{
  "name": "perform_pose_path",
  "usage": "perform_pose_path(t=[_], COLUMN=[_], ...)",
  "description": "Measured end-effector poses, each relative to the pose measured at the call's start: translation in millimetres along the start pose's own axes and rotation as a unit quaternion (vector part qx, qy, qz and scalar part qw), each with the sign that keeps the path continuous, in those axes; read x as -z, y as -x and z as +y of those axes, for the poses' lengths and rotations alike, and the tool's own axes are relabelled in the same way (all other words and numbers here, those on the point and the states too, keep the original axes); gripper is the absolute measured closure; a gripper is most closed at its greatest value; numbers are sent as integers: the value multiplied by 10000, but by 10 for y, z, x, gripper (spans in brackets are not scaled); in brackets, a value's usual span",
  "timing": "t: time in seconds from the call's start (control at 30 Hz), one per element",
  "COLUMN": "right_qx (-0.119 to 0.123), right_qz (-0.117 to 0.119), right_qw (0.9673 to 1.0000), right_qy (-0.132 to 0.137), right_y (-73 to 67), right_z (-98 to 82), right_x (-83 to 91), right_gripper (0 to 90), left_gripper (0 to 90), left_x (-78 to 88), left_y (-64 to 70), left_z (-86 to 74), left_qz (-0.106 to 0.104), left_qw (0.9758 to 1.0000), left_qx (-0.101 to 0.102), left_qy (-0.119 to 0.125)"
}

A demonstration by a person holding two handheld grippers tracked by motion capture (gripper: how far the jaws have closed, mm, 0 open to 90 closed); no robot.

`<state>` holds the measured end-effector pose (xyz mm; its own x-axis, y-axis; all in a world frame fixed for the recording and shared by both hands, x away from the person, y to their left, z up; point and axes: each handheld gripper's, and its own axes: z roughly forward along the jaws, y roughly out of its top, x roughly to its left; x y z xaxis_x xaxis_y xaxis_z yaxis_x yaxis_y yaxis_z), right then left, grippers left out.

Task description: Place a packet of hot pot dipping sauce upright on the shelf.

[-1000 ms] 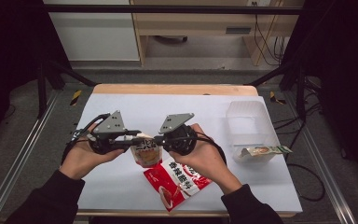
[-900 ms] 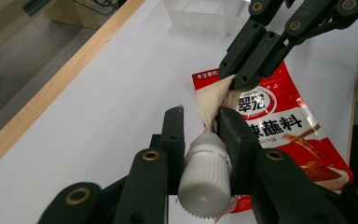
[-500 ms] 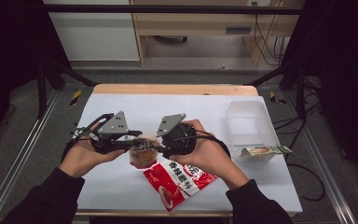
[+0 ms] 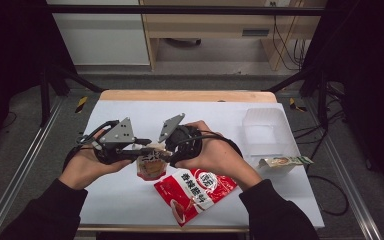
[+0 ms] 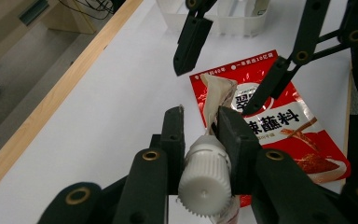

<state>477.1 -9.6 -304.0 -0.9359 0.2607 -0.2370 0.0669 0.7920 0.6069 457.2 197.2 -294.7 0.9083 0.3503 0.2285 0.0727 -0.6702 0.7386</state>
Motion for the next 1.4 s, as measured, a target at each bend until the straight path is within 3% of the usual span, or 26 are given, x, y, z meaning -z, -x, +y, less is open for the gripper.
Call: perform_pose_path(t=[0.17,0.27,0.47,0.7,0.9,1.27,1.4], right_qx=[23,-68,-31,83,82,175,235], right_qz=[196,339,547,496,324,-27,-155], right_qw=[9998,9994,9985,9985,9992,9996,9993], right_qy=[0,-43,-60,-195,-212,-214,-238], right_y=[36,54,43,-10,-14,134,221], right_z=[45,52,61,87,146,151,104], right_x=[-48,-70,-63,-62,-7,188,245], right_gripper=[478,557,758,874,889,889,889], left_gripper=[728,728,728,727,719,360,289], left_x=[11,6,-6,-24,5,48,64], left_y=[20,33,36,35,16,15,19], left_z=[24,27,40,27,-21,-223,-367], left_qz=[-29,-52,-69,-55,-23,289,378], left_qw=[10000,9999,9999,9999,9996,9969,9957], left_qx=[-63,-93,-96,-82,122,481,659], left_qy=[30,14,46,25,248,545,538])
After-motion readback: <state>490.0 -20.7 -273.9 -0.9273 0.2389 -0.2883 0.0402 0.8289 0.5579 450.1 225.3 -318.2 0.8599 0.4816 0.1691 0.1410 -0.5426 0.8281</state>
